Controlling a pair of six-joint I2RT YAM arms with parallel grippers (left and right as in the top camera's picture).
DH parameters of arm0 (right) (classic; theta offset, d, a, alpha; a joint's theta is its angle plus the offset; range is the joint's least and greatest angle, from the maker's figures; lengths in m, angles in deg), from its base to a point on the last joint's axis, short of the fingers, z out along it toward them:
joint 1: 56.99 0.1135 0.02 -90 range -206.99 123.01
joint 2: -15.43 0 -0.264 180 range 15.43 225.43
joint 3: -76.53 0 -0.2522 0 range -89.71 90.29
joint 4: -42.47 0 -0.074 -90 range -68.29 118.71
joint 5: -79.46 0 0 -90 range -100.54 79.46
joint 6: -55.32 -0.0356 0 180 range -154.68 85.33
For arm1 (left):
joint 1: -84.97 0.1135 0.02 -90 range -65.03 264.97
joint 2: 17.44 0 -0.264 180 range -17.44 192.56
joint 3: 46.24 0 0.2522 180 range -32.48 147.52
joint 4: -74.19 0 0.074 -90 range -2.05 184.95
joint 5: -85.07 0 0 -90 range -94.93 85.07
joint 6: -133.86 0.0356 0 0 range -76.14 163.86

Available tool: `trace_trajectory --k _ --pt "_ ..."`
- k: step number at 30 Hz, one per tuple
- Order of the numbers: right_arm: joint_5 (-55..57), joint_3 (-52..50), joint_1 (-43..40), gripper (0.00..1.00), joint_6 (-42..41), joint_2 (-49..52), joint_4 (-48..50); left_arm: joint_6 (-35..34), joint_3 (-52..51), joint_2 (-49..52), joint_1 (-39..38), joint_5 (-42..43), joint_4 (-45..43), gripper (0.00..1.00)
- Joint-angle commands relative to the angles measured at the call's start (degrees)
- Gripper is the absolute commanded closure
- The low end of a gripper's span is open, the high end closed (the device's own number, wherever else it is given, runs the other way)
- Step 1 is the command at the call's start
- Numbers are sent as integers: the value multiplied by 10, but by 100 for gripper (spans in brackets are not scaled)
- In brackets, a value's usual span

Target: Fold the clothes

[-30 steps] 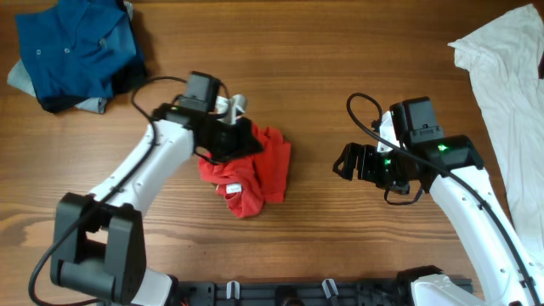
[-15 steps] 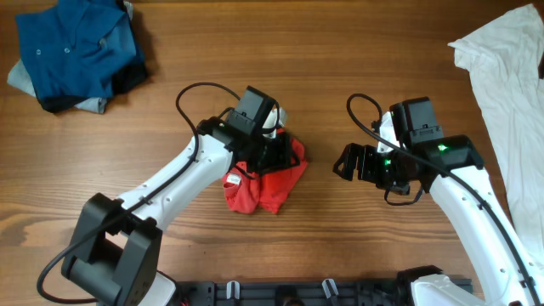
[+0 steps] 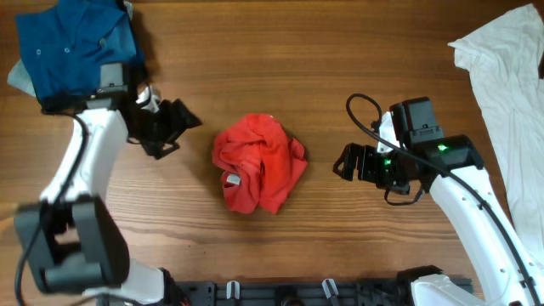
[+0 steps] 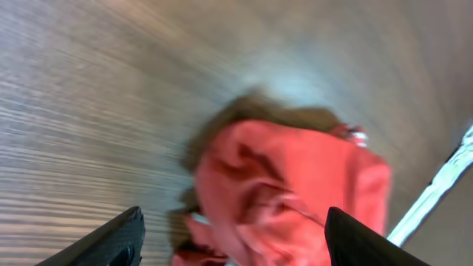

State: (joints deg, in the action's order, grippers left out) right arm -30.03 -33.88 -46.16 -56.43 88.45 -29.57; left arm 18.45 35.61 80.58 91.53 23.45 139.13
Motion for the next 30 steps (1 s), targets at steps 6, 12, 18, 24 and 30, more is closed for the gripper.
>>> trace_trajectory --k 6,12,18,24,30 --pt "-9 -3 0 1 8 0 -9 86 0 163 1 97 -34 23" --pt "-9 -3 0 1 6 0 -6 102 0 184 -32 98 -38 26" --pt "-9 -3 0 1 6 0 -13 100 0 191 -113 97 -42 51" --pt "-9 -3 0 1 9 0 -20 100 17 180 -116 96 -34 96" --pt "-8 -3 0 1 21 0 -20 99 53 62 -95 95 23 96"
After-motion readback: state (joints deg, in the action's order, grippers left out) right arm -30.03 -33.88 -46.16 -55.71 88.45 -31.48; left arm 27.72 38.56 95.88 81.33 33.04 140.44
